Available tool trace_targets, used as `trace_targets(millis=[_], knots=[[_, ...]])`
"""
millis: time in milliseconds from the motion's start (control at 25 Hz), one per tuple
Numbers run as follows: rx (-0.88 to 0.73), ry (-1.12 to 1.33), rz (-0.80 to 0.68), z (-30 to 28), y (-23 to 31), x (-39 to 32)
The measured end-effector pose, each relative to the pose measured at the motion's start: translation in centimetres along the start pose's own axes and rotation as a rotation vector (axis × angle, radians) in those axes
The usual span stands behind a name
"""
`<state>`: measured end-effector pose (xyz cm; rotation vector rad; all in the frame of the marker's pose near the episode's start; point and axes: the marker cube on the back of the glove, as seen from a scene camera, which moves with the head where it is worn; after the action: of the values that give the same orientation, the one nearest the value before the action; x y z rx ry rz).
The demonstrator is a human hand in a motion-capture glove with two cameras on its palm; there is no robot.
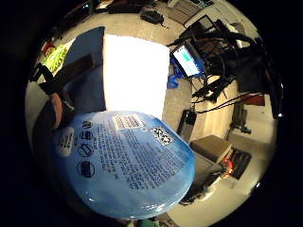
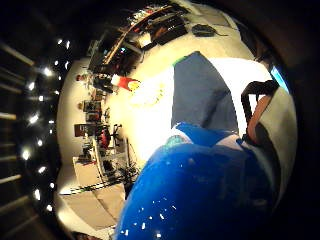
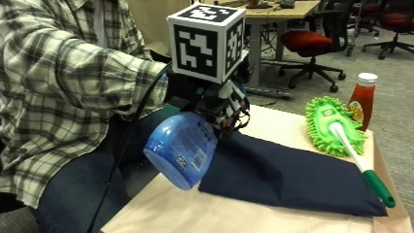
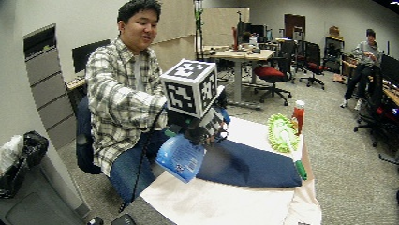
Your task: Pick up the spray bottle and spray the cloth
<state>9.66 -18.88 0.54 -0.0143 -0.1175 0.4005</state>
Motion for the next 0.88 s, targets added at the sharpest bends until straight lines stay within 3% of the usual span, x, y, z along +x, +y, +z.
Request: trace_targets(millis=[360, 881], knots=[[-0.135, 0.207, -0.086, 3.5, 1.6, -4.2], [-0.217, 0.441, -0.089, 5.6, 2.4, -4.5]])
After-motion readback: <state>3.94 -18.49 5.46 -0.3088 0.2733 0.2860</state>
